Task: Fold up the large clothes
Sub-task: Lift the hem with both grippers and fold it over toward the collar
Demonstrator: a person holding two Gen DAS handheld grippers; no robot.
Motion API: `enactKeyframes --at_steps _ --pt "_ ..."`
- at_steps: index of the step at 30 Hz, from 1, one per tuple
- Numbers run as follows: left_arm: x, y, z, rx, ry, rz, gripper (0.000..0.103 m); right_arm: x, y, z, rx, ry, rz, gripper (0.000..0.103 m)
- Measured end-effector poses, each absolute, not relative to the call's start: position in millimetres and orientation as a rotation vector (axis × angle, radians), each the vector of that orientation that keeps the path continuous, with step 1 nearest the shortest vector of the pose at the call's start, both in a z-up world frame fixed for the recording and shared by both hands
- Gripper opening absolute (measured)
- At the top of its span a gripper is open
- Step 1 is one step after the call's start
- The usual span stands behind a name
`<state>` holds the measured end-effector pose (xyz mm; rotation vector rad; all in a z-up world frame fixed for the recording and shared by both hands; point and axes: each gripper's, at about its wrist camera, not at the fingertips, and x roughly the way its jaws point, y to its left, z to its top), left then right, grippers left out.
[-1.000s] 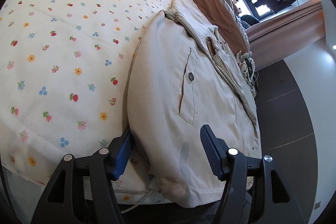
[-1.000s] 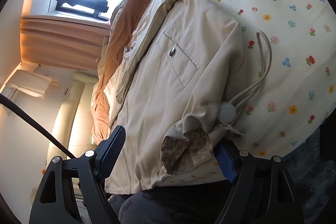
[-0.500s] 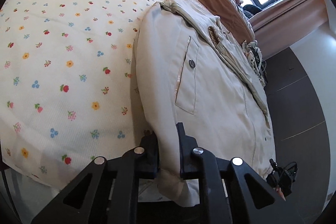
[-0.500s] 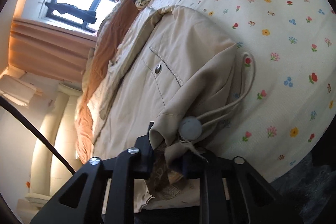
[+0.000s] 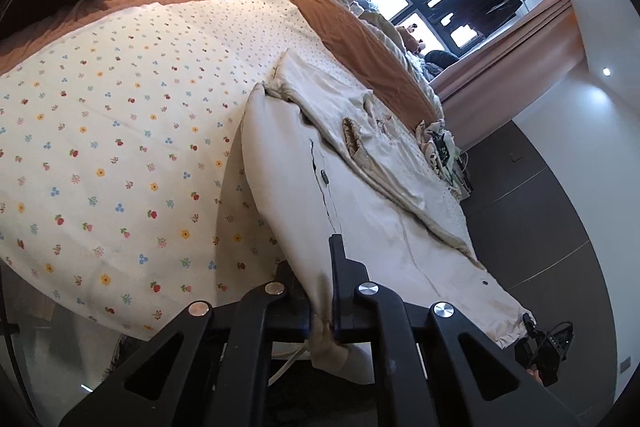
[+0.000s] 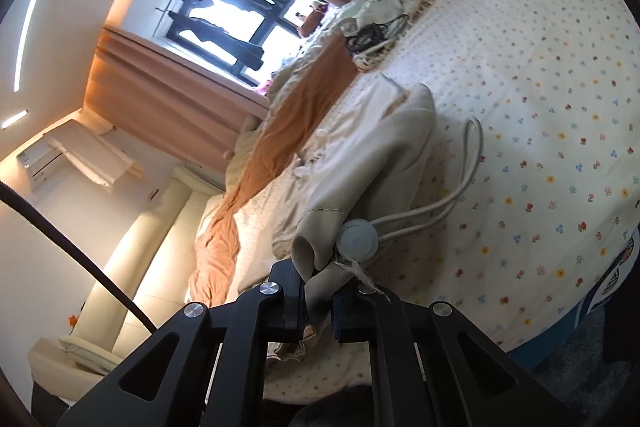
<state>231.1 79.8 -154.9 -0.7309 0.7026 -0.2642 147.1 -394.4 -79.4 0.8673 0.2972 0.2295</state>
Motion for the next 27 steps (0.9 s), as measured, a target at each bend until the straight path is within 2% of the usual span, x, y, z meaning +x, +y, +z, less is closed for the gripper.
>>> enactKeyframes --at_steps 13,21,27 --pt "152.3 104.3 -85.5 -0.721 0.541 -0.303 0.009 56.2 -390.5 -50.1 0.841 0.181 0.347 0.006" --pt "94.5 120.1 -41.9 -0.682 0.437 -0.31 0.009 25.9 -382.1 -34.0 0.794 0.105 0.424 0.005" --pt "64.5 128.7 -31.2 -0.683 0.377 -0.314 0.009 18.8 -379.3 -27.4 0.742 0.08 0.458 0.005"
